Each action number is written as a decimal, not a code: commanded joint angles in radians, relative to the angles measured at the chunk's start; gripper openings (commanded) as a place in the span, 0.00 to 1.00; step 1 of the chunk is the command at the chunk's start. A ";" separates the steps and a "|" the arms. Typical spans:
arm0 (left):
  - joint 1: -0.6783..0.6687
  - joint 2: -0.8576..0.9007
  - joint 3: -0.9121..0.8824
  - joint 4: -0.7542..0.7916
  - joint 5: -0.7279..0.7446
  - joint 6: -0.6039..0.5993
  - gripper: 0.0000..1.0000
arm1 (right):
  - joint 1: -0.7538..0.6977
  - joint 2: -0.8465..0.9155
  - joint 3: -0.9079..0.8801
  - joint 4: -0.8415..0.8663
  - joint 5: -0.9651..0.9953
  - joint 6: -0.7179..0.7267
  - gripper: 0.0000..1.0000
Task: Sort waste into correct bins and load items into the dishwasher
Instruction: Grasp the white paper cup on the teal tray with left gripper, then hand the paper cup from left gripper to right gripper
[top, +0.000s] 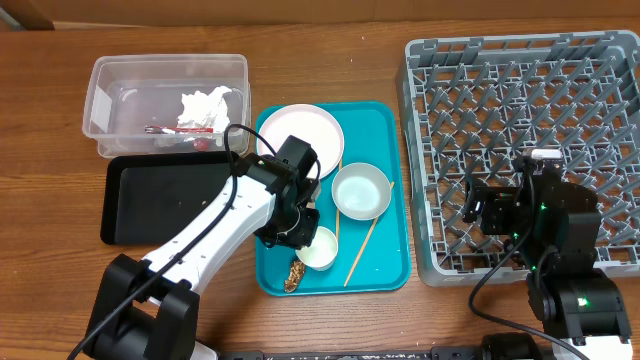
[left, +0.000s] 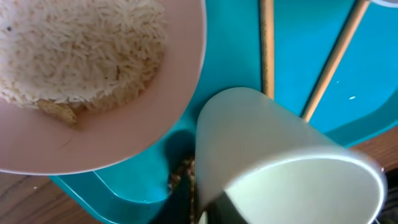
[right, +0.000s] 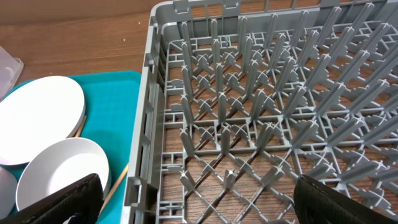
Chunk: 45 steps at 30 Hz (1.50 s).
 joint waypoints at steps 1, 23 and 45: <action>-0.008 0.008 -0.002 0.006 0.061 0.008 0.04 | -0.002 -0.005 0.024 0.006 -0.005 0.000 1.00; 0.227 0.009 0.155 0.533 0.865 -0.213 0.04 | -0.002 0.060 0.024 0.016 -0.194 0.103 1.00; 0.182 0.009 0.153 0.691 1.163 -0.207 0.04 | -0.002 0.213 0.024 0.360 -1.125 -0.060 1.00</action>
